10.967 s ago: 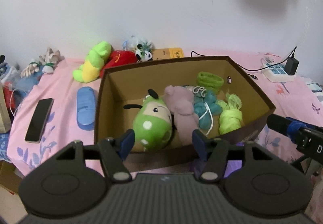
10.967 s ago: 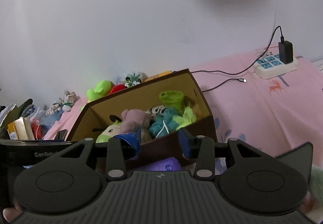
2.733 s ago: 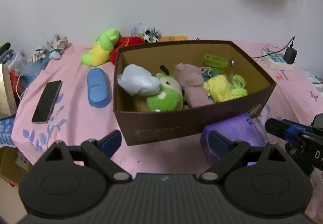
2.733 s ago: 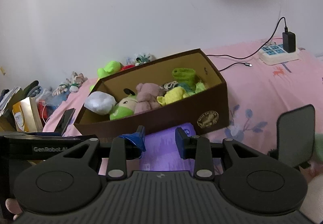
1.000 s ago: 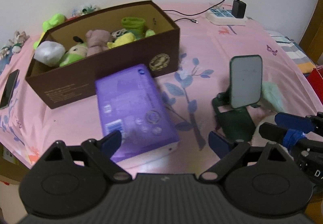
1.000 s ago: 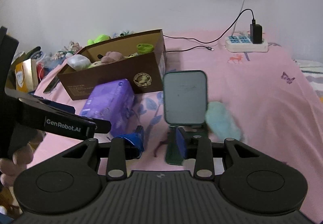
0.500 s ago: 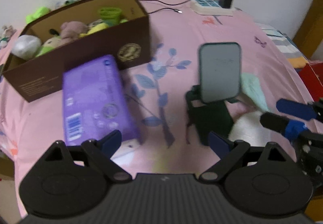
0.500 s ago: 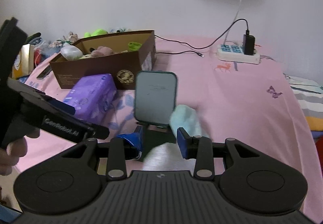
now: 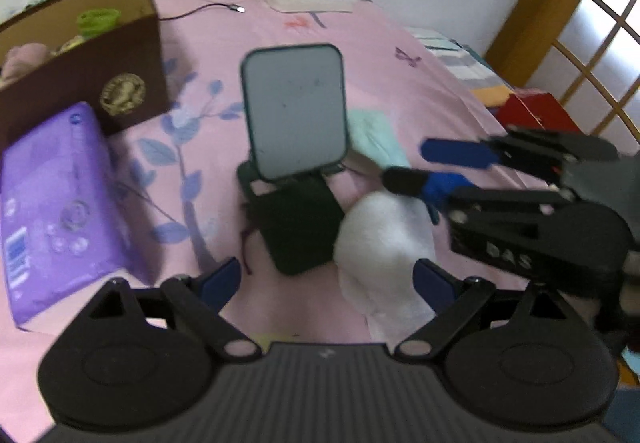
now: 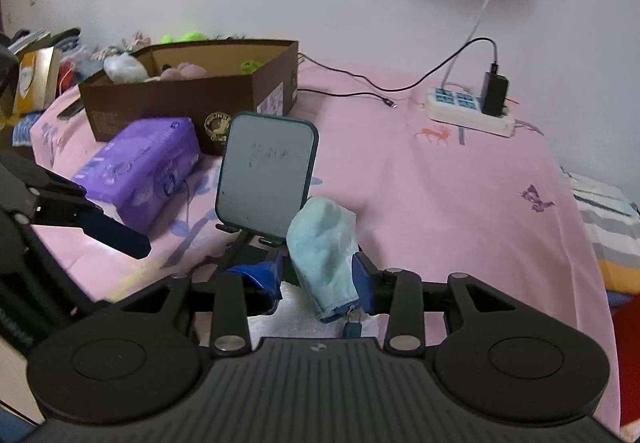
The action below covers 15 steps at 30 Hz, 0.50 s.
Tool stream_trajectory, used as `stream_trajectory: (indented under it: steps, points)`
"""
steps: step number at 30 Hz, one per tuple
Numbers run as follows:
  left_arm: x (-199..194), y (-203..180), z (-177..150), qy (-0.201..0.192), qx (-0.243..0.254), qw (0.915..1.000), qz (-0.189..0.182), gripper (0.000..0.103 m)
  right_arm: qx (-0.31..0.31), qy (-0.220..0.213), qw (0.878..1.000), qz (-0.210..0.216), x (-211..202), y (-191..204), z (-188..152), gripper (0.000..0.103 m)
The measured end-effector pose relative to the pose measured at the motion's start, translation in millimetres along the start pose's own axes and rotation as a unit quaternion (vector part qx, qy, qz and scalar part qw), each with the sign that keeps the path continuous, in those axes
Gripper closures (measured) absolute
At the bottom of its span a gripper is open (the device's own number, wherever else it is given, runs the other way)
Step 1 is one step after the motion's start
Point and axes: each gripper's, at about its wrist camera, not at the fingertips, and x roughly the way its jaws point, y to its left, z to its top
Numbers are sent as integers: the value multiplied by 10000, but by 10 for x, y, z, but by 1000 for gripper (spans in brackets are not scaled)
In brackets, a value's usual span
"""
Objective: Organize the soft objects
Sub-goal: 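Grasp the light-blue cloth with the right gripper while the left grasps the white fluffy toy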
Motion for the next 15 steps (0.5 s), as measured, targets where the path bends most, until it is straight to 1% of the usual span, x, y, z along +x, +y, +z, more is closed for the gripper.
stream_trajectory:
  steps: [3, 6, 9, 12, 15]
  points:
    - [37, -26, -31, 51, 76, 9999, -79, 9, -77, 47, 10000, 0, 100, -38, 0, 81]
    - [74, -52, -60, 93, 186, 9997, -90, 9, 36, 124, 9999, 98, 201, -98, 3, 80]
    - [101, -97, -64, 122, 282, 9994, -166, 9, 161, 108, 9997, 117, 263, -132, -18, 80]
    - [129, -183, -45, 75, 452, 9986, -271, 9, 381, 69, 9991, 190, 299, -188, -45, 81]
    - [196, -287, -14, 57, 665, 9973, -292, 9, 767, 47, 9966, 291, 295, -298, -71, 86]
